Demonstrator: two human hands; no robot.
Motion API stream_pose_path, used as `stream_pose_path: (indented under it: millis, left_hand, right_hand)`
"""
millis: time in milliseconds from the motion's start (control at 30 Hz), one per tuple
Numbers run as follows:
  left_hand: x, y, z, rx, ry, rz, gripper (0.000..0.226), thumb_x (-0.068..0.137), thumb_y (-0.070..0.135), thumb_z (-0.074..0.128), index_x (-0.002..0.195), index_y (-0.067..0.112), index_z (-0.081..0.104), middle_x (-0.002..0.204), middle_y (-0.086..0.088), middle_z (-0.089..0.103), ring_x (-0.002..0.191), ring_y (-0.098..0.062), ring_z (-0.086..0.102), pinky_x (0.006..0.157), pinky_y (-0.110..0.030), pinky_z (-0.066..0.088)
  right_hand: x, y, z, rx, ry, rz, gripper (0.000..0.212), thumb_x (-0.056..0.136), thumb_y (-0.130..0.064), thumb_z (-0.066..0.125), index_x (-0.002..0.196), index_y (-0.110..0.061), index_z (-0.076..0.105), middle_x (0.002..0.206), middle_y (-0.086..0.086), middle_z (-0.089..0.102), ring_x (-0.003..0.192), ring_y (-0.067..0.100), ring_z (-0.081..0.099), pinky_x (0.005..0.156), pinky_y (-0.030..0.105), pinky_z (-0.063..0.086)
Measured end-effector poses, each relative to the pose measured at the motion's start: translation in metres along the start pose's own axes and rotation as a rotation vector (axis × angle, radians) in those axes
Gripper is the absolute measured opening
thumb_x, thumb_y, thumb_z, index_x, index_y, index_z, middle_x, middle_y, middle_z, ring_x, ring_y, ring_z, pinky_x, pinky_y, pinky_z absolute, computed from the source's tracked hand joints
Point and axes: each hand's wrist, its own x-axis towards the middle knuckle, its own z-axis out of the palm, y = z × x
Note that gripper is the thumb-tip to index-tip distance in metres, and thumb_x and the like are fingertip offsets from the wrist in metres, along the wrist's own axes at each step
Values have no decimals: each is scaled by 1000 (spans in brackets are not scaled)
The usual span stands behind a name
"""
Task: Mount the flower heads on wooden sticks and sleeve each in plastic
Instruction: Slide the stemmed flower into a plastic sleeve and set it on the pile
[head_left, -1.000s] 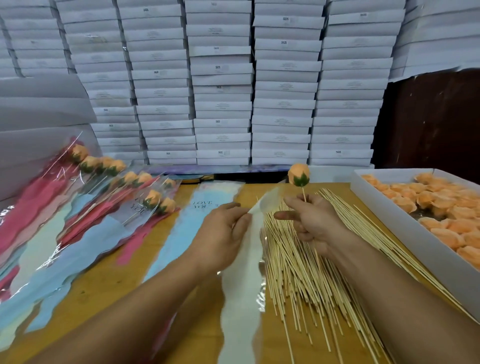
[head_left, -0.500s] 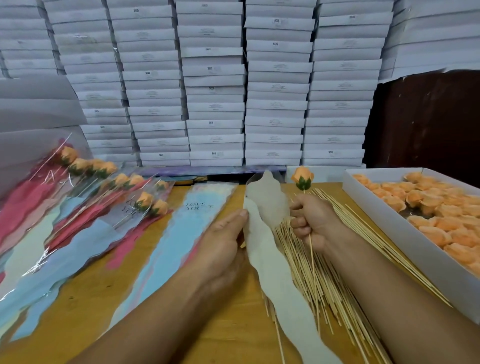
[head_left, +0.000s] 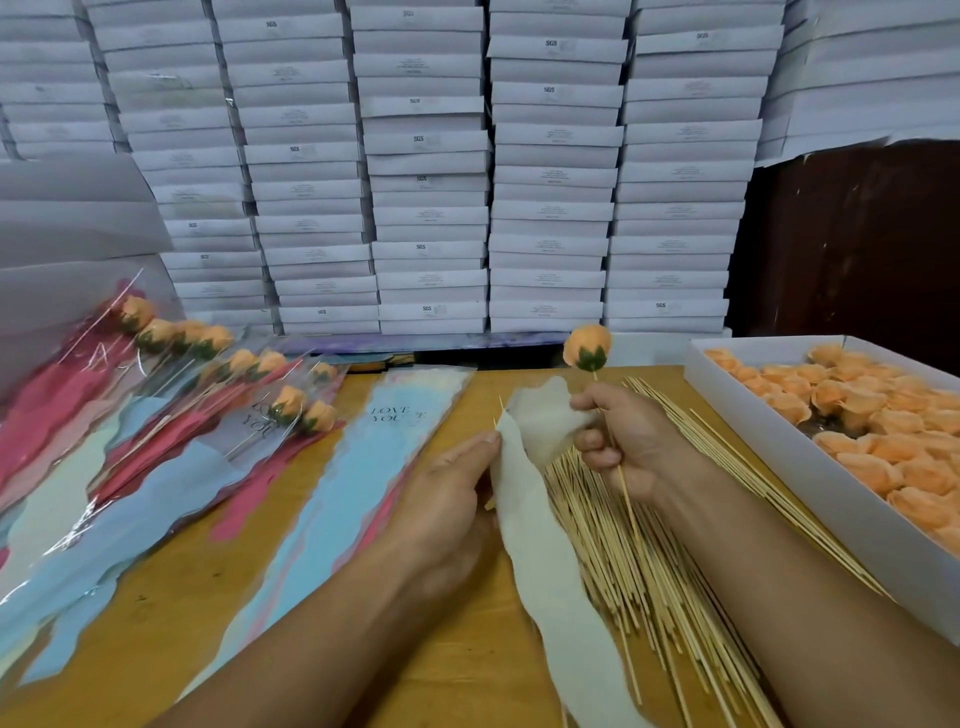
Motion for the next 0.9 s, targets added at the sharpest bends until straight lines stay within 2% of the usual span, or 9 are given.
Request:
stream_pose_path:
  millis: [133, 233, 300, 400, 533, 633, 733, 800, 900]
  left_hand:
    - [-5, 7, 0, -122, -127, -202, 43, 102, 33, 48, 124, -2, 60, 125, -31, 62, 116, -51, 60, 99, -63, 48]
    - [-6, 13, 0, -150, -243, -299, 81, 96, 67, 40, 138, 0, 54, 132, -32, 55, 118, -44, 52, 115, -57, 32]
    - [-5, 16, 0, -33, -230, -264, 90, 86, 78, 45, 134, 3, 59, 123, -28, 61, 113, -38, 57, 112, -54, 39]
    - [-7, 25, 5, 247, -175, -164, 56, 83, 63, 61, 106, 14, 77, 105, -14, 75, 96, -25, 72, 89, -43, 58]
    - [2, 40, 15, 531, -63, -133, 42, 89, 34, 72, 122, 9, 65, 107, -15, 75, 104, -34, 70, 96, -55, 54]
    - [13, 46, 20, 459, -45, -231, 25, 97, 9, 62, 118, -3, 58, 101, -24, 72, 85, -34, 72, 79, -48, 61]
    - [21, 52, 21, 285, 10, -358, 11, 103, 10, 51, 101, -1, 52, 83, -20, 69, 71, -30, 68, 62, -46, 58]
    - [27, 55, 19, 205, 50, -384, 13, 104, 10, 47, 102, -2, 51, 84, -21, 68, 71, -30, 67, 56, -46, 58]
    - [30, 55, 14, 176, 79, -404, 10, 104, 8, 48, 104, -2, 50, 89, -21, 67, 70, -30, 66, 47, -44, 59]
  right_hand:
    - [1, 0, -1, -50, -5, -18, 26, 87, 12, 60, 90, -12, 50, 66, 4, 47, 36, 5, 36, 28, 15, 19]
    - [-1, 0, -3, -220, 14, -40, 37, 82, 5, 74, 108, -12, 54, 73, 6, 59, 37, 6, 37, 29, 18, 22]
    - [-2, 1, -3, -308, 37, -68, 44, 77, 0, 82, 111, -15, 57, 65, 3, 63, 37, 6, 36, 31, 18, 23]
    - [-3, 4, -1, -343, 33, -93, 49, 73, -7, 87, 112, -17, 57, 60, 1, 63, 35, 5, 34, 32, 17, 24]
    - [-3, 6, 0, -397, -7, -58, 52, 71, -14, 90, 111, -18, 57, 67, 4, 68, 36, 5, 36, 32, 19, 25]
    - [-3, 5, 2, -355, -21, -10, 40, 79, -28, 85, 108, -15, 60, 71, 2, 63, 39, 6, 35, 31, 19, 24]
    - [-1, 2, 1, -258, -14, 46, 38, 86, -41, 77, 110, -17, 61, 88, 9, 73, 39, 4, 35, 30, 17, 23]
    - [-1, 0, 1, -243, -26, 59, 40, 85, -41, 79, 109, -16, 59, 76, 8, 73, 37, 4, 35, 30, 16, 23]
    - [-2, 3, 3, -265, -68, 51, 36, 83, -22, 82, 105, -13, 55, 55, 0, 64, 37, 4, 34, 29, 16, 23]
